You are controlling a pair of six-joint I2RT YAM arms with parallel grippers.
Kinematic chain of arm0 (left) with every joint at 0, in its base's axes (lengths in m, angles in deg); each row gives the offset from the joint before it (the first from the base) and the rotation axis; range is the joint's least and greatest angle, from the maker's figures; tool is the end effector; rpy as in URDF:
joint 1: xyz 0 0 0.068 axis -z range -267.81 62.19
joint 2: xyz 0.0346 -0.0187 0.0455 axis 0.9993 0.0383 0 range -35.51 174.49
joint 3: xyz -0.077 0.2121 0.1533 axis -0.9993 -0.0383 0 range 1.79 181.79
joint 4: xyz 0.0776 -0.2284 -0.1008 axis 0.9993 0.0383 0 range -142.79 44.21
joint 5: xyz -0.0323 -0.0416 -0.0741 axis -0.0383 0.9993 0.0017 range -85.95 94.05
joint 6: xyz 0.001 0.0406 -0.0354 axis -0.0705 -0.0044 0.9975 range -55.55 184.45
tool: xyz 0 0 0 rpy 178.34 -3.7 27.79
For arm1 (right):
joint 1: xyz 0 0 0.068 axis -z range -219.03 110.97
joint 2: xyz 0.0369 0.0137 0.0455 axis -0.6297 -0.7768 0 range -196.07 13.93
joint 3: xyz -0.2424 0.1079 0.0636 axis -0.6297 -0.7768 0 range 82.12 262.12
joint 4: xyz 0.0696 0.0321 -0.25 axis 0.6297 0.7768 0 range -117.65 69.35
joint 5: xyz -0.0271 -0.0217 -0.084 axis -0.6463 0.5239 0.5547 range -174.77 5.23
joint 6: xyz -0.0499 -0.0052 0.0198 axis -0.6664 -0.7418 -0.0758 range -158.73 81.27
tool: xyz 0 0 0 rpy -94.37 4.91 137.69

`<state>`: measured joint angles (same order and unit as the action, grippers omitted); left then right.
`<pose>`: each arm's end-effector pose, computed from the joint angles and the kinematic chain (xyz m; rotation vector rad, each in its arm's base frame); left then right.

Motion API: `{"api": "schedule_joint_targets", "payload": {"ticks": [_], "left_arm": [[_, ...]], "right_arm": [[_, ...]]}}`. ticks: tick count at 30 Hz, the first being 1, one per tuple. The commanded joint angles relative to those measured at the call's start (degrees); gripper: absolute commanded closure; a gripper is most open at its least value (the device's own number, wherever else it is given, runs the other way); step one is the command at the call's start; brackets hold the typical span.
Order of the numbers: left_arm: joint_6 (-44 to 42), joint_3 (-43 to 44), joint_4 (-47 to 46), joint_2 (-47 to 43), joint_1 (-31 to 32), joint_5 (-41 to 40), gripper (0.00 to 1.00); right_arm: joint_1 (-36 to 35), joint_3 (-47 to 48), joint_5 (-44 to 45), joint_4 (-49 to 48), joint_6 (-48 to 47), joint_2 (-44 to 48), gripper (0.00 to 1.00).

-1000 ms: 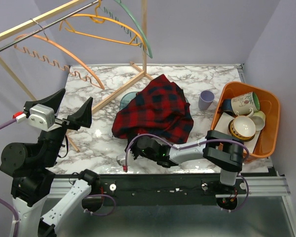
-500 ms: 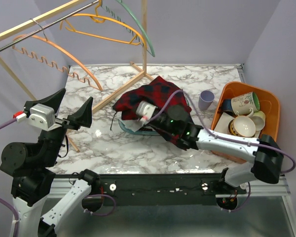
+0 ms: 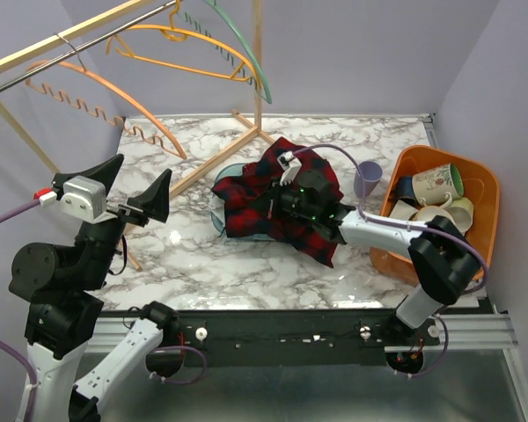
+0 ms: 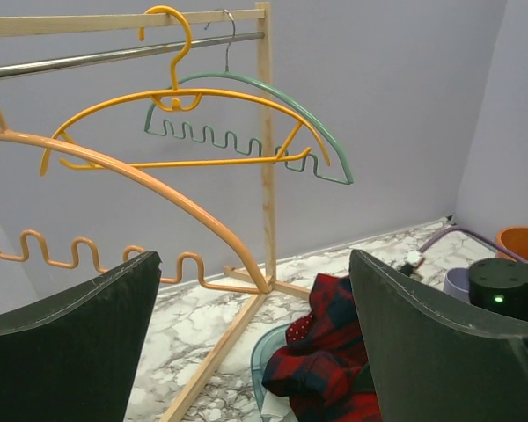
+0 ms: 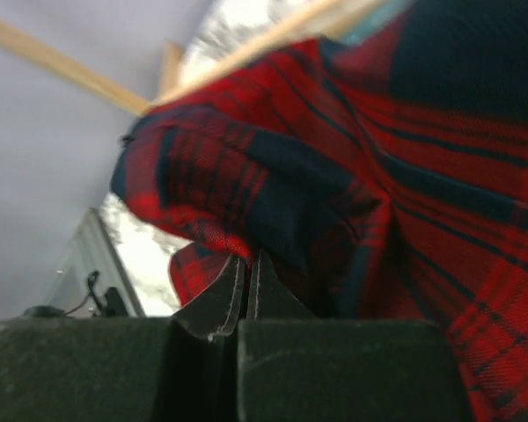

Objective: Remove the skirt from the hanger

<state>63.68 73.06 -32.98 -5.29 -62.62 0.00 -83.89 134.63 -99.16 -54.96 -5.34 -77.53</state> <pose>0.0367 -0.0145 0.4921 0.2102 1.1893 -0.3309 0.2500 0.2611 0.2481 -0.3892 1.8937 1.1775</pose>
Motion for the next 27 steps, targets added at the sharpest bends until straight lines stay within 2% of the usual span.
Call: {"api": "schedule_joint_targets", "payload": {"ticks": [1, 3, 4, 7, 11, 14, 15, 17, 18, 20, 24, 27], "left_arm": [[0.6, -0.95, -1.27, 0.37, -0.14, 1.33, 0.01], [2.18, -1.13, -1.36, 0.63, -0.14, 2.03, 0.01], [2.27, -1.04, -1.27, 0.81, -0.14, 2.21, 0.01], [2.27, -0.86, -1.09, 1.25, -0.14, 2.38, 0.01], [2.36, -1.13, -1.18, 1.25, -0.14, 2.39, 0.01], [2.27, -1.39, -1.18, 1.16, -0.14, 2.21, 0.01], [2.18, -1.39, -1.18, 1.25, -0.14, 2.12, 0.01], [2.18, -1.13, -0.92, 1.34, -0.14, 2.03, 0.01], [2.18, -1.13, -0.74, 1.34, -0.14, 2.03, 0.01], [2.18, -1.04, -0.74, 1.34, -0.14, 2.12, 0.01], [2.53, -0.95, -0.74, 1.07, -0.14, 2.65, 0.01], [2.97, -0.95, -0.92, 0.98, -0.14, 3.09, 0.01]], "right_arm": [[-0.4, 9.54, 9.6, 18.42, 6.16, -7.49, 0.99], [0.21, 8.84, 12.97, 18.09, 6.96, -9.17, 0.99], [0.21, 10.32, 17.6, 19.82, 6.61, -10.83, 0.99], [-0.14, 17.15, 22.63, 29.74, 5.55, -14.7, 0.99], [-0.32, 18.86, 25.47, 34.69, 4.58, -20.59, 0.99], [-0.32, 18.24, 23.71, 33.02, 3.18, -21.91, 0.87], [-0.4, 18.15, 23.54, 32.76, 2.39, -22.7, 0.78], [-0.31, 17.89, 23.1, 32.23, 1.77, -22.89, 0.7], [-0.31, 18.41, 23.18, 32.84, 0.64, -22.28, 0.6], [-0.31, 19.99, 23.27, 34.68, -1.04, -20.78, 0.49], [-0.31, 26.75, 18.89, 45.11, -5.77, -14.72, 0.2], [-0.23, 30.36, 14.84, 50.93, -7.36, -9.71, 0.19]]}}
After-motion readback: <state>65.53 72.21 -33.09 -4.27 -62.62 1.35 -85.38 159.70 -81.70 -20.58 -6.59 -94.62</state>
